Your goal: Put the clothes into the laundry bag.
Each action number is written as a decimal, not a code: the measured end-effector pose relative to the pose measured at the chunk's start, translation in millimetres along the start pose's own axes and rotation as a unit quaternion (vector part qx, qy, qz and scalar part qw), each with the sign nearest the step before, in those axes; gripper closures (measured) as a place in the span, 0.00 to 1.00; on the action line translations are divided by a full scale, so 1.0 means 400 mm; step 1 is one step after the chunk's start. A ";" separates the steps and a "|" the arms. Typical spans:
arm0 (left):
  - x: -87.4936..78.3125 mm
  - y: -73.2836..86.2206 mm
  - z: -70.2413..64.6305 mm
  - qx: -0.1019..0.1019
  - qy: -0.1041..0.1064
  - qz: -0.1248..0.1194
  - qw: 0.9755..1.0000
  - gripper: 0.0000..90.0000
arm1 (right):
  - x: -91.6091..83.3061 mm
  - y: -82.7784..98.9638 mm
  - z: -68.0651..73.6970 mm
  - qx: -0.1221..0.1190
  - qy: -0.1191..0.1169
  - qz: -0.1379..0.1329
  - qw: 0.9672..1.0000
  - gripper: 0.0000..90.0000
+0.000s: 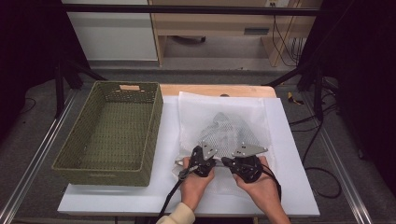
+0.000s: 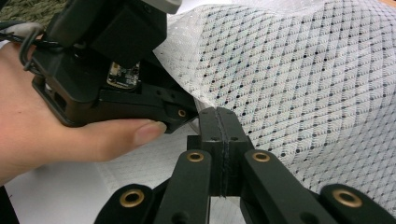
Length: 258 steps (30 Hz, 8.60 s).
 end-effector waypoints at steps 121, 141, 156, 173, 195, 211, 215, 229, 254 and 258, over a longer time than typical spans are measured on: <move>-0.224 0.046 -0.013 0.032 0.027 -0.024 0.999 1.00 | -0.009 0.015 -0.017 0.009 -0.002 -0.002 1.000 1.00; -0.373 0.071 0.009 0.001 -0.024 -0.070 0.997 0.51 | -0.007 0.019 -0.016 0.008 -0.004 0.001 1.000 1.00; -0.399 0.069 0.024 -0.009 -0.063 -0.078 0.995 0.31 | -0.010 0.020 -0.022 0.011 -0.006 0.000 1.000 1.00; -0.343 0.113 0.046 -0.005 -0.079 -0.012 0.997 0.29 | -0.007 0.023 -0.027 0.013 -0.007 0.002 1.000 1.00; -0.273 0.174 0.095 -0.034 -0.053 0.056 0.996 0.80 | -0.002 0.025 -0.027 0.012 -0.009 0.006 1.000 1.00; -0.326 0.192 0.049 -0.022 -0.019 0.060 0.998 0.96 | 0.019 0.054 0.007 -0.007 -0.018 0.035 0.999 1.00; -0.328 0.203 0.053 -0.040 -0.008 0.059 0.997 0.96 | 0.030 0.066 0.022 -0.013 -0.022 0.045 0.999 1.00; -0.335 0.219 0.028 -0.032 -0.001 0.068 0.997 0.96 | 0.031 0.097 0.045 -0.021 -0.031 0.069 0.997 1.00; -0.337 0.223 0.041 -0.037 -0.037 0.054 0.997 0.44 | 0.053 0.123 0.043 -0.025 -0.022 0.075 0.997 0.90; -0.337 0.222 0.041 -0.035 -0.038 0.050 0.997 0.39 | 0.052 0.123 0.043 -0.023 -0.023 0.073 0.997 0.84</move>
Point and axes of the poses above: each handheld gripper's, and its own axes: x roughly forward along the jaws, y roughly out of its underside, z roughly to its left, the point moved 2 cm from there along x, roughly forward along the jaws, and after that the axes turned 4 degrees about y, right-handed, at the moved point
